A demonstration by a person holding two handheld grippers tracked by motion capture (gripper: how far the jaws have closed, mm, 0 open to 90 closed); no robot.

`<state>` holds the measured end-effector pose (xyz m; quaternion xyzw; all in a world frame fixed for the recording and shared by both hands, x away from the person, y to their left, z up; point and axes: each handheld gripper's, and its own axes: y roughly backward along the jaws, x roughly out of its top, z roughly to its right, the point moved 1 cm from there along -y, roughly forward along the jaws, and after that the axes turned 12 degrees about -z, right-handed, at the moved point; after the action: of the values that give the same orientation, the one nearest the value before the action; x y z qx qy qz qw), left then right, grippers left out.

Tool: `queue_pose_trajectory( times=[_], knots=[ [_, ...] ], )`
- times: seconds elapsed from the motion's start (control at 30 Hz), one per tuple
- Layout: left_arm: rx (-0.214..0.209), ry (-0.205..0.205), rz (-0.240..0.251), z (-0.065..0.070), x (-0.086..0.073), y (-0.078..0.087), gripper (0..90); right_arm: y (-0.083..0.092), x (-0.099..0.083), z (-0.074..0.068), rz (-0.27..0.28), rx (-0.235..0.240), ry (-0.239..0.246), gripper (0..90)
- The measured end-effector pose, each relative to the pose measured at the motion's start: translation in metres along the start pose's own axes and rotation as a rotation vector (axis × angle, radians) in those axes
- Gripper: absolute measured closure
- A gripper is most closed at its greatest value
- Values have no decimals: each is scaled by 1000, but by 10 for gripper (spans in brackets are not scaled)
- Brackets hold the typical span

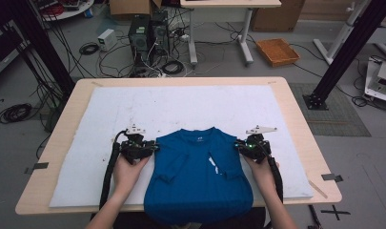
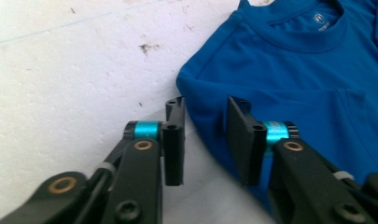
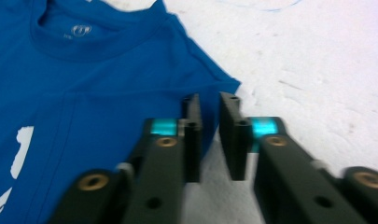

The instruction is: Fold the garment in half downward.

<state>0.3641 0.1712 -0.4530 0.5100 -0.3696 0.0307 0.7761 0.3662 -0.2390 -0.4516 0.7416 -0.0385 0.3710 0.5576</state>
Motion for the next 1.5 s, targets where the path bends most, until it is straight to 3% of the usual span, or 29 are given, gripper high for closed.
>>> queue_pose_trajectory(
  times=[0.17, 0.27, 0.37, 0.5, 0.7, 0.83, 0.97, 1.03, 1.13, 1.2, 1.23, 1.3, 1.5],
  knots=[
    [0, -7, 36, -5, 13, 5, 563, 7, 6, 3, 66, 31, 28, 681],
    [-47, -10, 43, -6, 27, 5, 553, 3, 16, 4, 57, 19, 32, 647],
    [-67, -31, 53, -7, 39, -1, 554, -6, 28, 3, 57, 13, 47, 641],
    [-111, -34, 17, -9, 50, -17, 554, -23, 44, 2, 18, 42, 53, 641],
    [-82, -69, -54, -9, 55, -37, 555, -40, 56, -1, -19, 56, 61, 634],
    [-58, -96, -60, -8, 56, -40, 565, -46, 57, -1, -50, 47, 84, 650],
    [20, -148, -73, -3, 56, -39, 689, -45, 57, -1, -53, 40, 116, 855],
    [8, -151, -72, -3, 56, -38, 797, -44, 57, -2, -54, 40, 126, 879],
    [21, -156, -49, -3, 56, -36, 848, -42, 57, -2, -43, 35, 129, 881],
    [4, -151, -17, -4, 58, -34, 849, -40, 58, 0, -27, 43, 120, 880],
    [-9, -148, -3, -5, 59, -33, 829, -39, 58, 0, -17, 51, 116, 853],
    [-11, -138, -14, -5, 61, -36, 677, -37, 60, 1, 3, 53, 103, 764],
    [-47, -167, -51, -3, 59, -46, 580, -44, 65, -1, -15, 81, 110, 634]
  ],
)
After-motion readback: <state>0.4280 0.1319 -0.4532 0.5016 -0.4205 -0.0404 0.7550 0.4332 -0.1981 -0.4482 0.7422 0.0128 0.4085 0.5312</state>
